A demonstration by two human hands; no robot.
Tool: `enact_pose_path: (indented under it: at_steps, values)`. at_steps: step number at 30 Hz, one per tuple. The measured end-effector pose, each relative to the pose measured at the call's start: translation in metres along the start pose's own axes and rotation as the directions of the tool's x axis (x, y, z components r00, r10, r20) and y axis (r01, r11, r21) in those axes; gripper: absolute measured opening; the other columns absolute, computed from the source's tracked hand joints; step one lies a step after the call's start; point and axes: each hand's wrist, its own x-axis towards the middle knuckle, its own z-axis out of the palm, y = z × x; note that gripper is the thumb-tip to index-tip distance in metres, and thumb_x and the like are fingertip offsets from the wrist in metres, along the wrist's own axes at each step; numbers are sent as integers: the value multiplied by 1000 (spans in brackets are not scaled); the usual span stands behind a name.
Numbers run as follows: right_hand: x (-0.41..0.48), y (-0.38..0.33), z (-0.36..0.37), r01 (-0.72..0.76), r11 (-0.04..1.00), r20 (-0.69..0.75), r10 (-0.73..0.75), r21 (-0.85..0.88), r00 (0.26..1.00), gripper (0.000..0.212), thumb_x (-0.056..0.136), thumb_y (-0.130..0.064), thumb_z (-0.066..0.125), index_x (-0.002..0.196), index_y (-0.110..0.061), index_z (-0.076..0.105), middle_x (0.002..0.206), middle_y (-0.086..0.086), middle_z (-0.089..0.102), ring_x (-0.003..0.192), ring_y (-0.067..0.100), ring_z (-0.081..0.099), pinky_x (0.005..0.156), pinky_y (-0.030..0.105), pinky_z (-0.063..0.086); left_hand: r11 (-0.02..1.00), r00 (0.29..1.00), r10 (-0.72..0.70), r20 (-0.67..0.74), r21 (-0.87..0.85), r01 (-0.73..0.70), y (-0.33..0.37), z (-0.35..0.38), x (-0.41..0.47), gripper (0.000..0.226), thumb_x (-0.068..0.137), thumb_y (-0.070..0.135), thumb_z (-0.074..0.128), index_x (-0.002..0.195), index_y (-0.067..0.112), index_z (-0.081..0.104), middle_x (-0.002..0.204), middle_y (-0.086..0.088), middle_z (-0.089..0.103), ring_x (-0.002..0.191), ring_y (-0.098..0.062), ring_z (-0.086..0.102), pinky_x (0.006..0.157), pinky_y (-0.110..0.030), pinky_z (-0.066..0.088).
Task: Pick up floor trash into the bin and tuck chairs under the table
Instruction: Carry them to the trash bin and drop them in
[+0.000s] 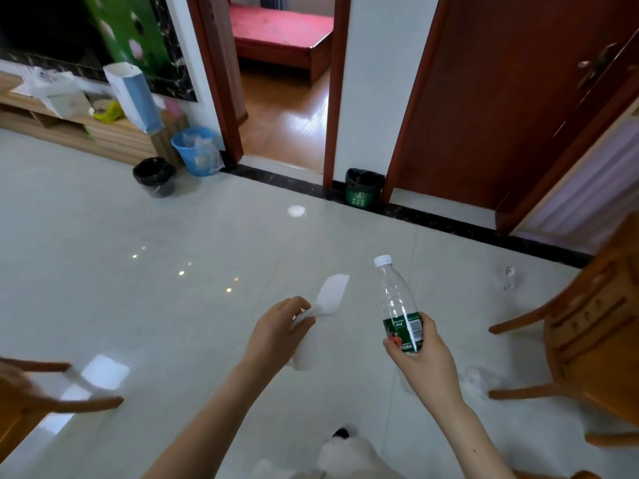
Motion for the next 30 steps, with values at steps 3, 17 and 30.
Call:
enact_pose_path:
  at_steps: [3, 17, 30]
  values:
    - [64, -13, -5, -4, 1000, 3, 4, -6, 1000, 49, 78, -37, 77, 113, -40, 44, 89, -14, 64, 74, 1, 62, 58, 20, 44, 1000, 1000, 1, -13, -9, -1, 11, 1, 66, 6, 88, 21, 64, 88, 21, 58, 81, 9, 56, 75, -13, 49, 65, -29, 41]
    - [348, -82, 98, -68, 998, -10, 68, -1, 998, 48, 80, -38, 75, 119, -33, 47, 90, -13, 65, 74, 2, 63, 60, 23, 50, 997, 994, 5, 112, 75, -14, -86, -17, 372, 5, 89, 24, 61, 90, 19, 60, 84, 6, 60, 79, -15, 52, 67, -31, 44]
    - [586, -134, 115, -111, 994, -93, 110, -12, 990, 50, 80, -38, 76, 120, -29, 48, 90, -10, 65, 77, 5, 63, 64, 27, 52, 995, 988, -15, 153, 98, -1, -96, -27, 658, 14, 92, 30, 60, 101, 20, 57, 93, 3, 62, 78, -19, 56, 61, -26, 42]
